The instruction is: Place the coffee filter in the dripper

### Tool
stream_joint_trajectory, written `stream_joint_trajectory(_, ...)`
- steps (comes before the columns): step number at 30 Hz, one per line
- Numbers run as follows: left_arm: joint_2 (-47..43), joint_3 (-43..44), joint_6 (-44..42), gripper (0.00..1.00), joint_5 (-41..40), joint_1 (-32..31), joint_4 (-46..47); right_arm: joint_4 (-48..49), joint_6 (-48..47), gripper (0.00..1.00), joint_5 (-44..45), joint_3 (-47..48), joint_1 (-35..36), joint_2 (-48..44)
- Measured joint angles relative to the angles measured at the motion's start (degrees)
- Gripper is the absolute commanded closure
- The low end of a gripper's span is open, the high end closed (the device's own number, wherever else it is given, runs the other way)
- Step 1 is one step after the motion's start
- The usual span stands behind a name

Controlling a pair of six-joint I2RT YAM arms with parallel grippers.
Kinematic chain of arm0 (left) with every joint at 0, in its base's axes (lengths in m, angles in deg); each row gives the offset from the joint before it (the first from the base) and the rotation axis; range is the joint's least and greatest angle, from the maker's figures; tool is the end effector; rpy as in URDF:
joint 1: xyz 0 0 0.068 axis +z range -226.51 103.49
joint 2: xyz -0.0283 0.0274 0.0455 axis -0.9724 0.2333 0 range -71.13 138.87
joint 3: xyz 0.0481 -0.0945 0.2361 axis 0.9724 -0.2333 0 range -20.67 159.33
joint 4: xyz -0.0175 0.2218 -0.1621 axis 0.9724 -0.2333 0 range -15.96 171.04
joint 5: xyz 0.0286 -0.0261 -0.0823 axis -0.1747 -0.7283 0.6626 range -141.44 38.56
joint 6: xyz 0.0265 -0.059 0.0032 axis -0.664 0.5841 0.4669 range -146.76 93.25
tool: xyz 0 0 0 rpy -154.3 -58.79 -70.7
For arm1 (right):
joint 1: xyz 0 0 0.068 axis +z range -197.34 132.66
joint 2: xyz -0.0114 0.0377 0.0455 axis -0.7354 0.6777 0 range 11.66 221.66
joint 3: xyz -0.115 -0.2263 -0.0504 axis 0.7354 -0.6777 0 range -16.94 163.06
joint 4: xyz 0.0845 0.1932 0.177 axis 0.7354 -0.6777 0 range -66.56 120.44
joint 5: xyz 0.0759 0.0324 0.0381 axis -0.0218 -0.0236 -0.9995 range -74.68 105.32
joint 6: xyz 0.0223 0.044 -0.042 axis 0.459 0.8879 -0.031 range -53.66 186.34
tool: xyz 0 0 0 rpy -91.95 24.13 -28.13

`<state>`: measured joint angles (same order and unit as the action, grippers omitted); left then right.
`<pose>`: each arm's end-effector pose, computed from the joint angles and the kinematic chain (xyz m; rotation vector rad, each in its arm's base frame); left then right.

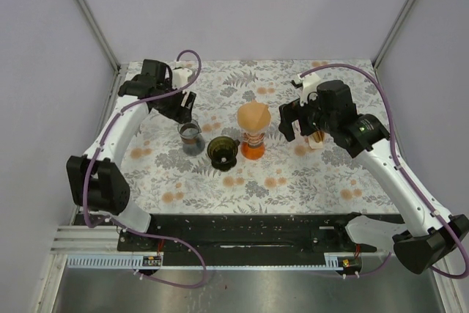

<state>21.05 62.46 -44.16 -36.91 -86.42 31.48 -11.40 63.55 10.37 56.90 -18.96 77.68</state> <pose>0.3520 -0.0744 0.2763 0.6953 2.4718 -0.2793 0.2362 0.1327 0.3667 -0.6347 2.0888 0.3489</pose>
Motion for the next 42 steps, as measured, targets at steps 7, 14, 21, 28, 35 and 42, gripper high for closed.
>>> stream_joint_trajectory(7,-13.2,-0.4,3.3,0.28,6.8,-2.7,-0.5,0.2,0.0,0.01,0.4,-0.4,0.0,0.0)
stream_joint_trajectory(14,-14.2,-5.9,2.4,0.35,5.4,-17.0,-0.5,0.4,0.0,0.0,1.0,-0.9,0.0,0.0)
stream_joint_trajectory(21,-3.2,-5.3,1.4,0.36,1.9,-17.6,3.2,0.4,-0.1,0.0,1.3,-2.2,0.0,-0.4)
stream_joint_trajectory(28,5.5,-4.0,0.7,0.35,-0.5,-17.5,6.8,0.4,-0.7,0.0,1.5,-3.0,0.0,-1.8)
stream_joint_trajectory(35,8.2,-4.0,-0.1,0.43,-1.5,-17.5,8.9,0.4,-1.1,0.01,1.5,-3.0,0.0,-1.9)
stream_joint_trajectory(42,10.0,-4.0,-0.2,0.53,-1.5,-17.6,9.6,0.4,-1.3,0.0,1.4,-3.0,0.0,-1.9)
